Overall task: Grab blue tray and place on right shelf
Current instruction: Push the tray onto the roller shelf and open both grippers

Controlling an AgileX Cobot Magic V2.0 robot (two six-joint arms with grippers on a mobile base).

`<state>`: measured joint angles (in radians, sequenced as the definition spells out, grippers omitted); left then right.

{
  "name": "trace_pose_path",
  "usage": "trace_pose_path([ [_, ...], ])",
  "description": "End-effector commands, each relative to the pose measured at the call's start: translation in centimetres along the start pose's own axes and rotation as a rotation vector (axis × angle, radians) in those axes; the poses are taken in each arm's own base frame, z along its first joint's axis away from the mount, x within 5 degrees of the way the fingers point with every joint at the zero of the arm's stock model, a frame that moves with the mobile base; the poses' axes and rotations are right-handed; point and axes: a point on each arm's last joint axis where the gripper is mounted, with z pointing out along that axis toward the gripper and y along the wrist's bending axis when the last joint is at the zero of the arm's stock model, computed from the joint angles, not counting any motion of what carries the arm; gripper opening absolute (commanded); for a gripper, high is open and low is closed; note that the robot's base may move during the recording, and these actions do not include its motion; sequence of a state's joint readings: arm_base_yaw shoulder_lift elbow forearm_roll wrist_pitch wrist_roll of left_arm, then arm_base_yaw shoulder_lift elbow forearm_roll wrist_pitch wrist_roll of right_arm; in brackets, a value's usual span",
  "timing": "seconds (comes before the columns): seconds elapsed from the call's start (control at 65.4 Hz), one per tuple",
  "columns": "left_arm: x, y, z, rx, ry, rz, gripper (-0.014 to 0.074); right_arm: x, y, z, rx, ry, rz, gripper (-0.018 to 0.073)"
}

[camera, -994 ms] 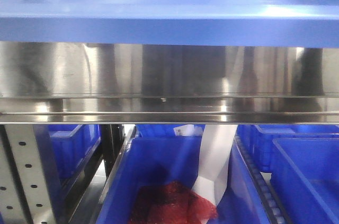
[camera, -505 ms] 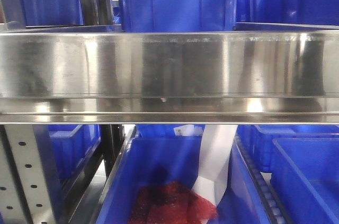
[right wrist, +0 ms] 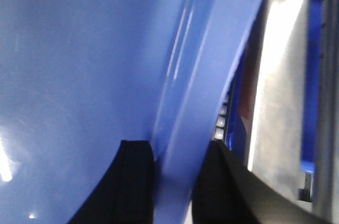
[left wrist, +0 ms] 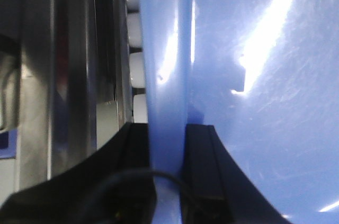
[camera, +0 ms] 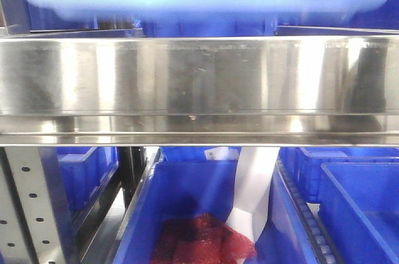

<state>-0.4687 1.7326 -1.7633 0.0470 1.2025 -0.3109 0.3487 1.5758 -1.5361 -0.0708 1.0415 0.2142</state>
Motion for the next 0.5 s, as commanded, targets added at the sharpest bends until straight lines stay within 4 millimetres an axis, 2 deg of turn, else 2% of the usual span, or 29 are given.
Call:
trace_pose_path([
  [0.0, -1.2, -0.4, -1.2, 0.056, -0.112, -0.006, -0.0048, -1.3, 0.4, -1.4, -0.022, -0.112, -0.046, 0.0071],
  [0.199, -1.3, -0.7, 0.8, 0.067, -0.066, 0.01, -0.0047, -1.6, 0.5, -0.4, -0.012, -0.114, -0.053, 0.0071],
  [0.291, -1.4, -0.7, 1.3, 0.064, -0.055, 0.01, -0.0021, -1.7, 0.4, -0.4, -0.009, -0.117, -0.056, 0.0107],
  [0.352, -1.4, -0.7, 1.4, 0.063, -0.054, 0.02, 0.0044, -1.7, 0.4, -0.4, -0.008, -0.118, -0.056, 0.0176],
  [0.489, -1.4, -0.7, 1.4, 0.068, -0.06, 0.031, 0.0291, -1.7, 0.4, -0.4, 0.002, -0.115, -0.06, 0.047],
])
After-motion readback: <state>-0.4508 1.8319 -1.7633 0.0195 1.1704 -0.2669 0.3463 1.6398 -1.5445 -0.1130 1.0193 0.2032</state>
